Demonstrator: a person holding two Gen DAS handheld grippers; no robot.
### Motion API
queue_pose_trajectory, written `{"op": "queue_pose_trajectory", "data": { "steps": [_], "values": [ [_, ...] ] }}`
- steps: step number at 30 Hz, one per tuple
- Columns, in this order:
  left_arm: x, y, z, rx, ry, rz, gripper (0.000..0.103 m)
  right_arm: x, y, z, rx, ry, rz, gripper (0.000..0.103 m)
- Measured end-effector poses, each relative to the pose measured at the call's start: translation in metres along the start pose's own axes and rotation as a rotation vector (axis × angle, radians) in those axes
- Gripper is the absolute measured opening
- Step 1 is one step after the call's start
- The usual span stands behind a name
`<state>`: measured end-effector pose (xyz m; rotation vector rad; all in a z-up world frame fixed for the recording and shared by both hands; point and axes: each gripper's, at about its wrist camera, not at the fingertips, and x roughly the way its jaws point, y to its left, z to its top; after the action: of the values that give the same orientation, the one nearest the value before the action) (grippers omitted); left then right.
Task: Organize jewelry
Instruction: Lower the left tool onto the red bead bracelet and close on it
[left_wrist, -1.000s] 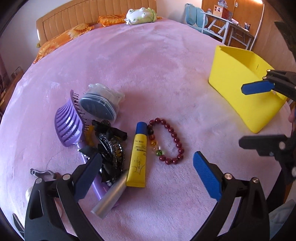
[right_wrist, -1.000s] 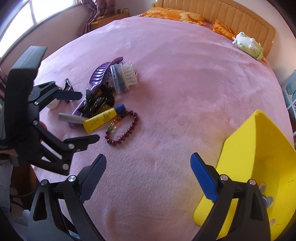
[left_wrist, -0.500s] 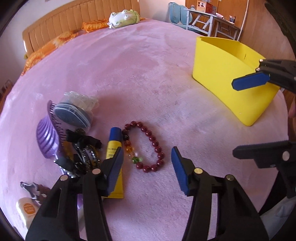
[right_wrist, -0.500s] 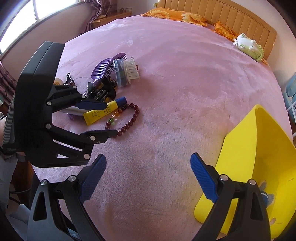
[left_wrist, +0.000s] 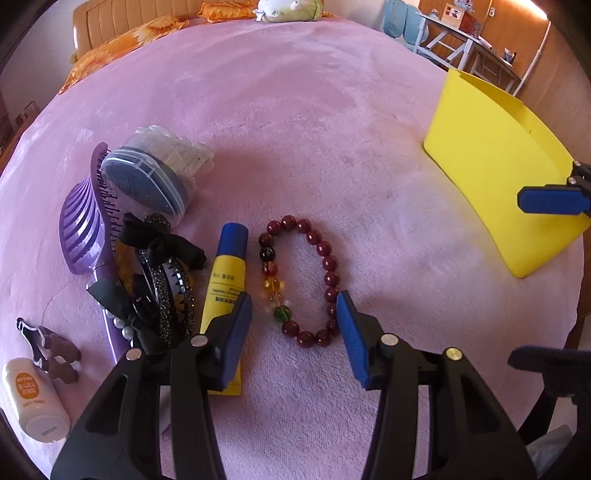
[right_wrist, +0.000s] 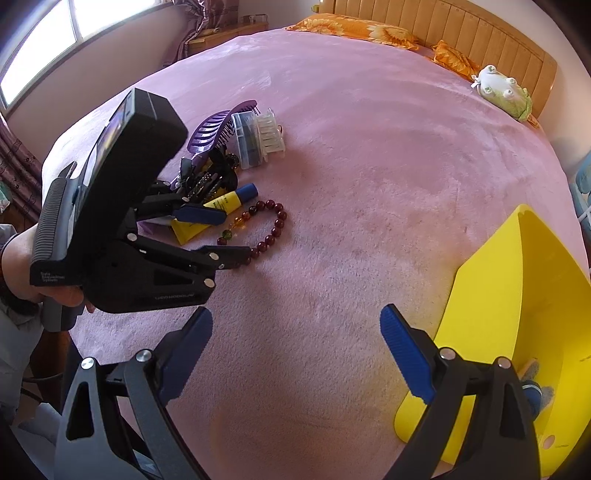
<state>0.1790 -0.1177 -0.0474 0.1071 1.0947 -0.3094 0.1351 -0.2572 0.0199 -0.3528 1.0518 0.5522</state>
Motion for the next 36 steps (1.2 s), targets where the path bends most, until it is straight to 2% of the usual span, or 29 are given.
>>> {"op": "queue_pose_trajectory", "data": {
  "steps": [4,10,12,14,21,26,36],
  "values": [
    [-0.006,0.011,0.0,-0.061,-0.02,-0.047,0.043,0.003,-0.002,0.008,0.013,-0.027,0.003,0.093],
    [-0.002,0.021,0.001,-0.095,-0.008,-0.055,0.041,0.016,-0.008,0.028,0.068,-0.023,0.065,0.093],
    [0.0,0.02,0.003,-0.09,-0.012,-0.04,0.029,0.021,-0.007,0.031,0.064,-0.019,0.069,0.093],
    [0.007,0.019,0.004,-0.095,-0.001,-0.041,0.021,0.025,-0.005,0.031,0.057,-0.013,0.075,0.093],
    [0.012,0.026,0.006,-0.109,0.011,-0.075,0.01,0.031,-0.003,0.027,0.055,0.005,0.079,0.093],
    [0.001,0.027,0.004,-0.105,-0.008,-0.103,0.01,0.03,-0.006,0.025,0.064,0.003,0.084,0.093],
    [-0.037,0.019,0.006,-0.045,-0.097,-0.104,0.01,0.022,-0.004,0.018,0.058,-0.008,0.087,0.093]
  ]
}}
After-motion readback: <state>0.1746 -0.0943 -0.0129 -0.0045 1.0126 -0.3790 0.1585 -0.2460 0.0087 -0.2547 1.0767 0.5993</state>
